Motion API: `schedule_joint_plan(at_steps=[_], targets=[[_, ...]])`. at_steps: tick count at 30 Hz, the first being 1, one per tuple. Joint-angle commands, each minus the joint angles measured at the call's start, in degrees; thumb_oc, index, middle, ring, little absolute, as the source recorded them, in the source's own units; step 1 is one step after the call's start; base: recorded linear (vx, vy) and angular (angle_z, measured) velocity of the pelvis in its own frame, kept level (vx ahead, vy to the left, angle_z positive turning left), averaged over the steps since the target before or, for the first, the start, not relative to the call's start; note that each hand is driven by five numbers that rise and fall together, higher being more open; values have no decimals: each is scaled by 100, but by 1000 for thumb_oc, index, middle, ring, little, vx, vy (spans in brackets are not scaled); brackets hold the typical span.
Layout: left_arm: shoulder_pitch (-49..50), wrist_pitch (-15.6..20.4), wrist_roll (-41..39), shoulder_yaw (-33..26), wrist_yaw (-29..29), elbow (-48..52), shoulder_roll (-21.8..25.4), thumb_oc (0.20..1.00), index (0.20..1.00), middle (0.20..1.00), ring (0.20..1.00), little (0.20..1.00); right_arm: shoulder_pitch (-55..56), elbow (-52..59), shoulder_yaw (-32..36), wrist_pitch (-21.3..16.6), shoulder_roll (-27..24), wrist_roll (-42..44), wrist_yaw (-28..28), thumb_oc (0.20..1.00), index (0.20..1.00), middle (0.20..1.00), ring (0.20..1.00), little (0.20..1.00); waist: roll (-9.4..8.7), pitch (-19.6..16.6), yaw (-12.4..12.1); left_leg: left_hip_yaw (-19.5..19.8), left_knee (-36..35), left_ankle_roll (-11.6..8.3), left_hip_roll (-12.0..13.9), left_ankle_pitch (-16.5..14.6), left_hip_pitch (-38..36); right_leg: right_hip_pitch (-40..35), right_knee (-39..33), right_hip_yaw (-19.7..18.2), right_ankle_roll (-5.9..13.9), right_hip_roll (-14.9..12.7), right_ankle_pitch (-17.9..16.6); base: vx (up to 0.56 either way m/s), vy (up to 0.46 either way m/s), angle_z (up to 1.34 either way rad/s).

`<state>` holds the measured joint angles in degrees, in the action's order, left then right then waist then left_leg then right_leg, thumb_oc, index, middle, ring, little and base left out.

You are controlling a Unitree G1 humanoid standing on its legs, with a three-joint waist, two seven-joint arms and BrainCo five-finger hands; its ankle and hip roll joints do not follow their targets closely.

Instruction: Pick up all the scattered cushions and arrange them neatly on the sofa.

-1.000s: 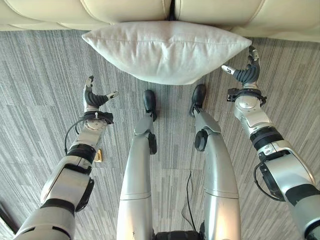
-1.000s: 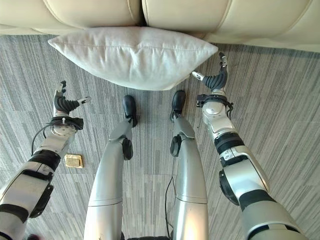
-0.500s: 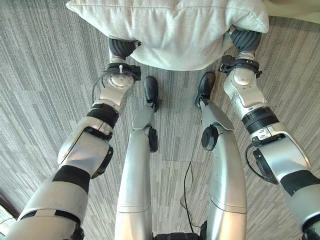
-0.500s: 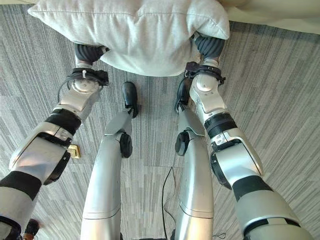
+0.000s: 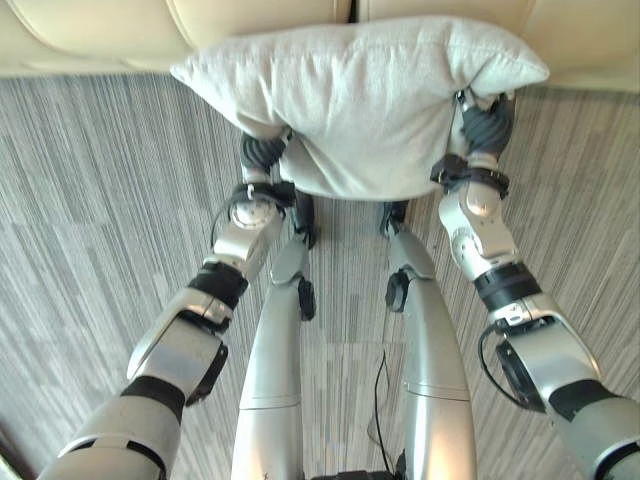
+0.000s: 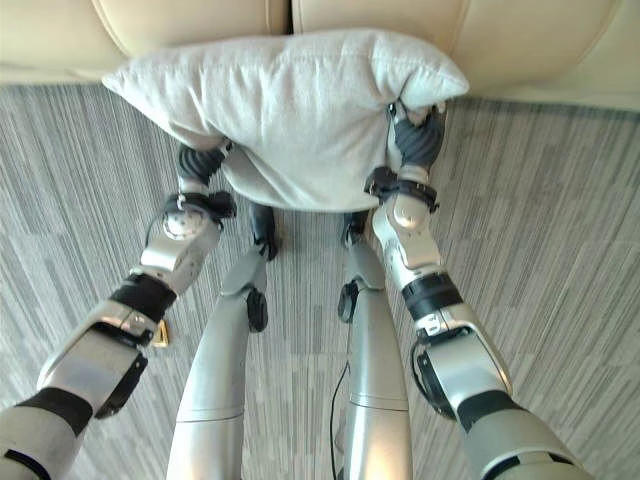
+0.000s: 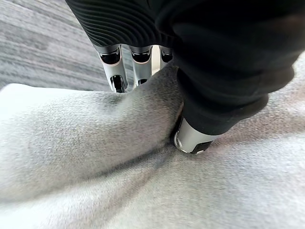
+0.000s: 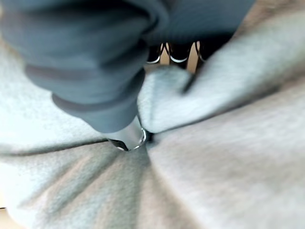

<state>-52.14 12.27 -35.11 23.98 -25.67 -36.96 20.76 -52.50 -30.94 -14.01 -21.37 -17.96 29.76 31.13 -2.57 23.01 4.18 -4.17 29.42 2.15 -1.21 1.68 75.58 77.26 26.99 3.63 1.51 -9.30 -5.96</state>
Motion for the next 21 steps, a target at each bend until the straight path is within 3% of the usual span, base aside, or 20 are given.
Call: schedule_joint_plan(at_steps=[1, 2, 6, 8, 10, 14, 15, 17, 21], targets=[[-372, 1047, 1116, 47, 518, 1912, -704, 200, 200, 200, 200, 200, -18, 1250, -481, -446, 339, -988, -562, 200, 200, 200, 200, 200, 266, -525, -85, 523, -390, -530, 72, -452, -542, -562, 546, -120, 461, 36, 1000, -203, -60, 7], [-8, 1011, 1344, -42, 522, 2440, -598, 200, 200, 200, 200, 200, 260, 1624, -491, -279, 176, -1331, -598, 200, 200, 200, 200, 200, 279, -515, -99, 570, -666, -552, 102, -395, -985, -960, 274, -93, 478, 26, 922, -121, -35, 1], [382, 939, 1586, -94, 525, 2882, -446, 200, 200, 200, 200, 200, 646, 1955, -479, -179, 66, -1523, -693, 200, 200, 200, 200, 200, 284, -474, -112, 644, -987, -579, 117, -339, -1598, -1539, -100, -58, 497, 11, 830, -42, -72, -9], [1069, 915, 1874, -238, 527, 3411, -172, 200, 200, 200, 200, 200, 1404, 2411, -391, -91, -111, -1747, -861, 200, 200, 200, 200, 200, 282, -547, -154, 677, -1581, -672, 119, -231, -2851, -2718, -770, 59, 530, 23, 710, -25, -141, 7], [1257, 917, 1860, -247, 547, 3525, -191, 200, 200, 200, 200, 200, 1605, 2546, -384, -75, -151, -1785, -912, 200, 200, 200, 200, 200, 287, -528, -165, 679, -1777, -702, 161, -180, -3219, -3065, -930, 118, 536, 39, 690, 20, -96, -8], [2201, 956, 1690, -428, 749, 4051, -133, 200, 200, 200, 200, 200, 2558, 3055, -221, -12, -174, -1760, -1210, 200, 200, 200, 200, 200, 293, -689, -183, 633, -2350, -762, 299, -87, -4725, -4649, -1672, 282, 525, 66, 635, 84, -108, -4], [2208, 952, 1691, -428, 750, 4058, -132, 200, 200, 200, 200, 200, 2566, 3063, -220, -9, -173, -1760, -1212, 200, 200, 200, 200, 200, 292, -681, -179, 636, -2376, -759, 294, -54, -4739, -4669, -1705, 287, 526, 63, 603, 175, -119, -1], [3121, 931, 1585, -488, 958, 4423, -119, 200, 200, 200, 200, 200, 3324, 3574, -105, 57, -273, -1863, -1470, 200, 200, 200, 200, 200, 279, -972, -176, 584, -2775, -792, 435, -58, -5812, -5794, -2123, 324, 493, 157, 667, 223, -140, 0], [3585, 902, 1479, -522, 1028, 4576, -125, 200, 200, 200, 200, 200, 3689, 3811, -22, 98, -334, -1918, -1551, 200, 200, 200, 200, 200, 286, -1129, -171, 546, -3002, -837, 512, -40, -6339, -6325, -2333, 323, 470, 270, 742, 132, -109, -2]])
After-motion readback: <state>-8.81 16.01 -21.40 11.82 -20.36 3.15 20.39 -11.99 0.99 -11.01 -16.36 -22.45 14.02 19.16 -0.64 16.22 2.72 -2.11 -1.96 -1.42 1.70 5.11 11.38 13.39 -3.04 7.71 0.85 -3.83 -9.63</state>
